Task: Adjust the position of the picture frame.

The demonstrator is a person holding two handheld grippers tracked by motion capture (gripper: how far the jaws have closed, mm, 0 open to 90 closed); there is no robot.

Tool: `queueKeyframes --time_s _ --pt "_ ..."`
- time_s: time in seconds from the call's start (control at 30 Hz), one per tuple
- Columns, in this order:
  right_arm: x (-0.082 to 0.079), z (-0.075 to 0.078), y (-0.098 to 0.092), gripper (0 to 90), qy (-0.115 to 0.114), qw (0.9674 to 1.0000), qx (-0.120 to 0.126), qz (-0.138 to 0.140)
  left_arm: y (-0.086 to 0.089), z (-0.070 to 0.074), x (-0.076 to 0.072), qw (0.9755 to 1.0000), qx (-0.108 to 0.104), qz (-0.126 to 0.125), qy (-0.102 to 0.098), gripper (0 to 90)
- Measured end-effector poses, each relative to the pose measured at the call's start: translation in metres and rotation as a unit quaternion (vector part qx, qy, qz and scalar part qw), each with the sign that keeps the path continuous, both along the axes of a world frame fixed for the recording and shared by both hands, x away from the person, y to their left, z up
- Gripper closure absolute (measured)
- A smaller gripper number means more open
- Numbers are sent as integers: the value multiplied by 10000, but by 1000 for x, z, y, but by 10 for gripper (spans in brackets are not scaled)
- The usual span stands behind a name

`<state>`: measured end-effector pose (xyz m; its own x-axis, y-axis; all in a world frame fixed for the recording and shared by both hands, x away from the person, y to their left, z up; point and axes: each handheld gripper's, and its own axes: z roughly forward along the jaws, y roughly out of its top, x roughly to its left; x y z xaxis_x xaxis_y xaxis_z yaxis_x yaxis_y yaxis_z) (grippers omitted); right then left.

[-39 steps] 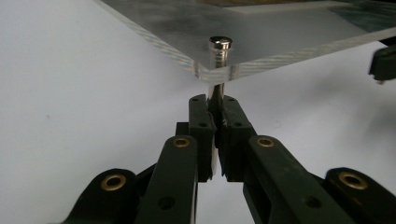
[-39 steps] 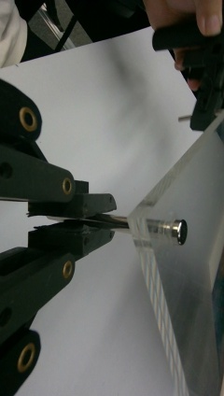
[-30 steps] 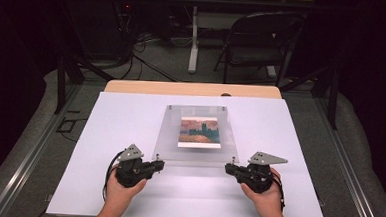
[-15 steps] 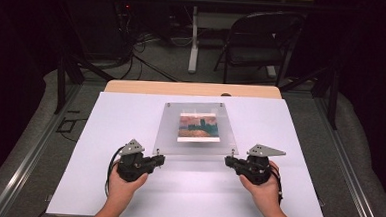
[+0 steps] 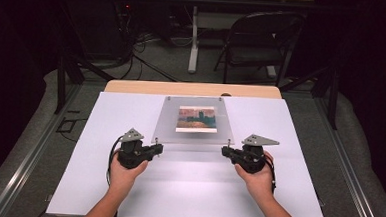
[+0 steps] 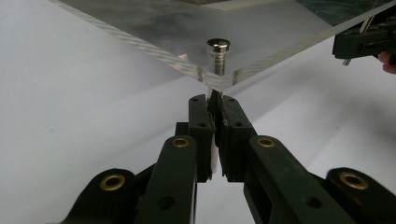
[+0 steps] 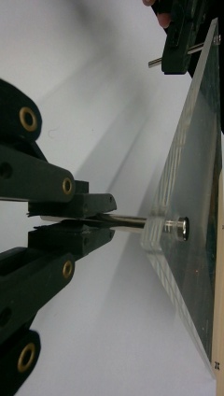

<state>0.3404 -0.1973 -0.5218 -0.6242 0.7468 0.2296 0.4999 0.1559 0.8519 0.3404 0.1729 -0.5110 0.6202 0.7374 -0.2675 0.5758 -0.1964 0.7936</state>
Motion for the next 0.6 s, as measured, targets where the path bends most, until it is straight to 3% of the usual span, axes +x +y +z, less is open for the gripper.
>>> queueKeyframes --time_s 0.6 --pt "6 -28 12 852 97 9990 -441 -28 -1 -29 10 9993 307 140 133 849"
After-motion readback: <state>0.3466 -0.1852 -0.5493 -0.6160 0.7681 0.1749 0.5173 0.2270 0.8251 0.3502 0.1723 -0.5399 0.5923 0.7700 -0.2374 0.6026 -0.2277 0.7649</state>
